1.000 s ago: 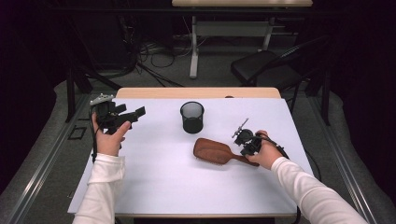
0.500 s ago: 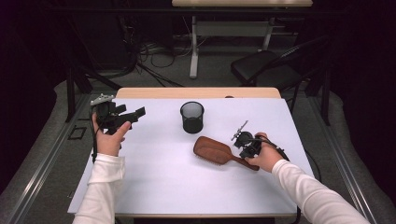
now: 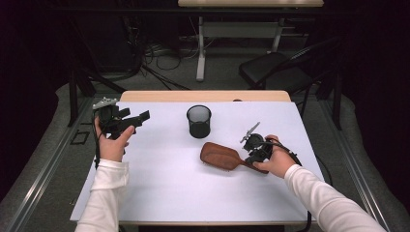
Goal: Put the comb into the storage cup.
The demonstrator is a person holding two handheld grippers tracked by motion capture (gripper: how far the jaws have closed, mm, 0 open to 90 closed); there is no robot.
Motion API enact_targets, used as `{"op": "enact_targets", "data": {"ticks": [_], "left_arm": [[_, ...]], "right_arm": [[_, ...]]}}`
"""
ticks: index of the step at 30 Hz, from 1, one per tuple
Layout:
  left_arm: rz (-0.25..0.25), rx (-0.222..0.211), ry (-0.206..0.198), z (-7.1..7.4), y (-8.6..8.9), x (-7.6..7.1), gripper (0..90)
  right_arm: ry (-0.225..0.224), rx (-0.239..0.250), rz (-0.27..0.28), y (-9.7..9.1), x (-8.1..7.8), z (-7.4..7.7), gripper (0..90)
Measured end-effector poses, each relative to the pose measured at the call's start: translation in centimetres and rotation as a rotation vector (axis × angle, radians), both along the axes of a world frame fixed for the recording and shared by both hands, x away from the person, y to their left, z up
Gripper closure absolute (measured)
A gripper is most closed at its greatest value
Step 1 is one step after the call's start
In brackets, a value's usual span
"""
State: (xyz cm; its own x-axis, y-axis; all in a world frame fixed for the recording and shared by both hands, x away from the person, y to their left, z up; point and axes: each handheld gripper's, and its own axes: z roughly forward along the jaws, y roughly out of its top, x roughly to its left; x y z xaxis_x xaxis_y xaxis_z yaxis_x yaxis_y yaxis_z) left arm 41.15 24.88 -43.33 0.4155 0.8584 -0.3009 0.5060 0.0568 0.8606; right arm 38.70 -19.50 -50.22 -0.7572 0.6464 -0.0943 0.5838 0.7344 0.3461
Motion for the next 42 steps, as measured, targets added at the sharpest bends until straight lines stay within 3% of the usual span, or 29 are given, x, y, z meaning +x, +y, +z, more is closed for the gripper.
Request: {"op": "enact_targets", "data": {"ticks": [7, 17, 19, 25, 32, 35, 40, 42], "left_arm": [[0.0, 0.001, 0.001, 0.0, 0.0, 0.0, 9.2], [-0.001, -0.002, 0.002, 0.0, 0.1, 0.0, 9.2], [0.0, -0.004, 0.003, 0.0, 0.1, 0.0, 9.3], [-0.001, -0.004, 0.001, 0.0, 0.1, 0.0, 9.2], [-0.001, -0.004, 0.002, 0.0, 0.1, 0.0, 9.2], [-0.002, -0.003, 0.003, 0.0, 0.1, 0.0, 9.2], [-0.003, -0.007, -0.001, 0.0, 0.1, 0.0, 9.7], [-0.003, -0.006, -0.001, 0.0, 0.1, 0.0, 9.9]], "right_arm": [[-0.001, -0.007, 0.014, 0.1, -0.1, 0.0, 62.8], [-0.048, -0.025, 0.126, 1.1, -0.5, 0.0, 47.6], [-0.044, -0.007, 0.145, 1.2, -0.5, -0.1, 45.7], [-0.071, -0.027, 0.2, 1.5, -0.4, -0.6, 44.5], [-0.073, -0.082, 0.215, 1.6, -0.2, -1.2, 44.4], [-0.093, -0.08, 0.238, 1.7, -0.1, -1.5, 45.5], [-0.091, -0.105, 0.268, 1.9, 0.1, -1.9, 49.5], [-0.071, -0.113, 0.253, 2.0, 0.1, -2.1, 50.3]]}}
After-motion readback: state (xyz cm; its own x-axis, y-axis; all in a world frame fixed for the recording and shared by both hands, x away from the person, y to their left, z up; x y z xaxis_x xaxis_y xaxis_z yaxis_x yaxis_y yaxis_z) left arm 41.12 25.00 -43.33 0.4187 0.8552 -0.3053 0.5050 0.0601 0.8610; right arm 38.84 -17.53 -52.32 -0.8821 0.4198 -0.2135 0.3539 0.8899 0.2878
